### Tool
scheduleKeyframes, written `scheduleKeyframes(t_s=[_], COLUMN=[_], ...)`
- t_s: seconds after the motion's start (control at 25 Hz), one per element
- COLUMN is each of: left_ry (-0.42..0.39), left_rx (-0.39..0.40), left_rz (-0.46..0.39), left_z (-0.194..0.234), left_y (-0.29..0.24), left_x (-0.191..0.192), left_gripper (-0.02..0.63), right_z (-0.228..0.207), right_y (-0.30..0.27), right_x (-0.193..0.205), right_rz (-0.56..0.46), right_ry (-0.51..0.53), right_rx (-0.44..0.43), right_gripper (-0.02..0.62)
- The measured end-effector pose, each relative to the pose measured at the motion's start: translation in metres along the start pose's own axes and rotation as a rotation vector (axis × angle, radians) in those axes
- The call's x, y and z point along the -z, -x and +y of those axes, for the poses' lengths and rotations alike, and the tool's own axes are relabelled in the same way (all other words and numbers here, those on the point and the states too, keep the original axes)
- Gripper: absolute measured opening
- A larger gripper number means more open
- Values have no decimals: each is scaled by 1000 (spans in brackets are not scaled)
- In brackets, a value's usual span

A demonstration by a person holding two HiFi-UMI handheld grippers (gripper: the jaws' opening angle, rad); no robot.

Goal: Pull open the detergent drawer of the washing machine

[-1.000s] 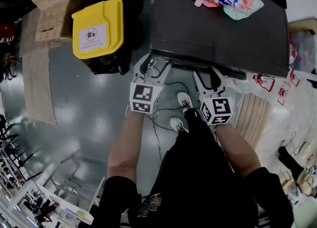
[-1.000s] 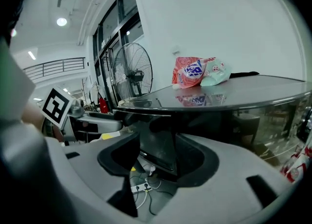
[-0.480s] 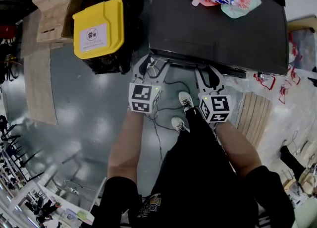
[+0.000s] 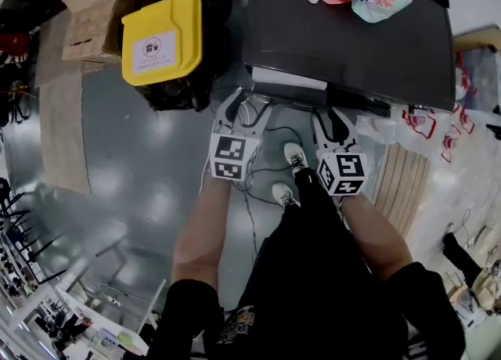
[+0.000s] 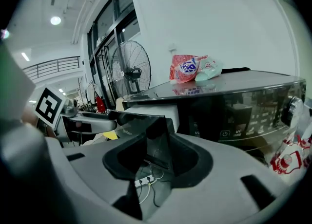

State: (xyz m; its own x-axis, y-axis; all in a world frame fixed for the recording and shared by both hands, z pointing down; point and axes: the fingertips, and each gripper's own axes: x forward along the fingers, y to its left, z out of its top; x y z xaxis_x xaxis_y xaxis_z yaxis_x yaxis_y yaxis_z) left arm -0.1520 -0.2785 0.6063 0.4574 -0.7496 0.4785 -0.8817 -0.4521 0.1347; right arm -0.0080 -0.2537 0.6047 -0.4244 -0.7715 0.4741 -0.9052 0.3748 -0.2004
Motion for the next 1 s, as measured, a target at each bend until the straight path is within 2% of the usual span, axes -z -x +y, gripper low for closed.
scheduleKeyframes(t_s=[0.36, 0.64, 1.0], left_ry=[6, -31, -8], left_rx=[-4, -28, -10], left_rz=[23, 27, 32], left_z=[-18, -25, -44], left_y=[37, 65, 93], left_x=[26, 53, 67], left_gripper=[268, 268, 268], right_z=[22, 41, 49], right_y=[34, 58, 77], right_x=[28, 57, 72], right_rz=[24, 51, 66], right_ry=[-5, -8, -38], right_rx=[-9, -21, -42], right_gripper=[141, 143, 143])
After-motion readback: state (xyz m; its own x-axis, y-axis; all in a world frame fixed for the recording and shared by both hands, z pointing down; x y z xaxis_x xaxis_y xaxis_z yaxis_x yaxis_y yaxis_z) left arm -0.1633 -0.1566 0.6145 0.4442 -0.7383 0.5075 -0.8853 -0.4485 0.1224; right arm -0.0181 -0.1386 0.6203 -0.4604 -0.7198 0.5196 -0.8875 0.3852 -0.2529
